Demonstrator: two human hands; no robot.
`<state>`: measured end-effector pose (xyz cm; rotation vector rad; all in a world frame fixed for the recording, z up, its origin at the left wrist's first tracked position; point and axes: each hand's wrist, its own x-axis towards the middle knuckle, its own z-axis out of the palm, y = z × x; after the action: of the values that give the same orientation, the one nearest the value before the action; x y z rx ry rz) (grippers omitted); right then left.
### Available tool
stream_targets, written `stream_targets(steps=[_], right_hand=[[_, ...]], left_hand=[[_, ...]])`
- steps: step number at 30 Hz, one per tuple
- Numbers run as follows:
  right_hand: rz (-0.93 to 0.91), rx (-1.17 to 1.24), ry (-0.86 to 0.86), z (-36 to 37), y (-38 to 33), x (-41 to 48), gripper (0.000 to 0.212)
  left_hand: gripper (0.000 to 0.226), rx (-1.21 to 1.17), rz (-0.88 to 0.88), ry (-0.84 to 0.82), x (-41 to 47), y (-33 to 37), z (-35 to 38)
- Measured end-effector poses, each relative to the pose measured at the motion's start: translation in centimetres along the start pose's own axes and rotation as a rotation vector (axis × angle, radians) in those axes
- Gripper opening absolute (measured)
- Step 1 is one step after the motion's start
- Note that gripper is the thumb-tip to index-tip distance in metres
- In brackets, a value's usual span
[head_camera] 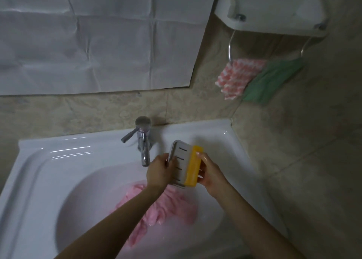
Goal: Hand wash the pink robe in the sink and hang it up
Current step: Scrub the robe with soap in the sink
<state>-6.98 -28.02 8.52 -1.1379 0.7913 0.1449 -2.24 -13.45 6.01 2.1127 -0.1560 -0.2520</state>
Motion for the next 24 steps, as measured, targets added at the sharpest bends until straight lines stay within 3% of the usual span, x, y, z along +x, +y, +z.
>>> stream_targets(steps=[4,8,11,14,17,20,24], right_hand=[[0.057,0.21,-0.039,-1.2,1.2,1.5,0.045],[0.049,0.337,-0.043,-2.7,1.4,2.9,0.049],[0.006,0.445,-0.067,-4.7,1.9,4.3,0.053],[-0.019,0.56,-0.083,-6.8,2.2,5.1,0.067],[-0.06,0.52,-0.016,-9.3,2.3,6.4,0.082],[-0.087,0.509,-0.039,-11.3,1.7,7.1,0.037],[-0.086,0.567,-0.116,-11.9,0.9,7.5,0.046]], left_hand=[[0.028,0.109,0.044,0.115,1.2,-0.7,0.6],[0.006,0.314,0.064,0.003,3.6,-1.4,2.3],[0.006,0.39,0.088,-0.077,5.2,-0.9,4.6],[0.012,0.379,-0.008,-0.107,6.6,-0.4,6.8],[0.016,0.278,-0.152,-0.107,8.4,0.3,9.0],[0.017,0.061,-0.273,-0.193,10.3,0.7,11.8],[0.032,-0.007,-0.194,-0.379,11.3,1.3,14.0]])
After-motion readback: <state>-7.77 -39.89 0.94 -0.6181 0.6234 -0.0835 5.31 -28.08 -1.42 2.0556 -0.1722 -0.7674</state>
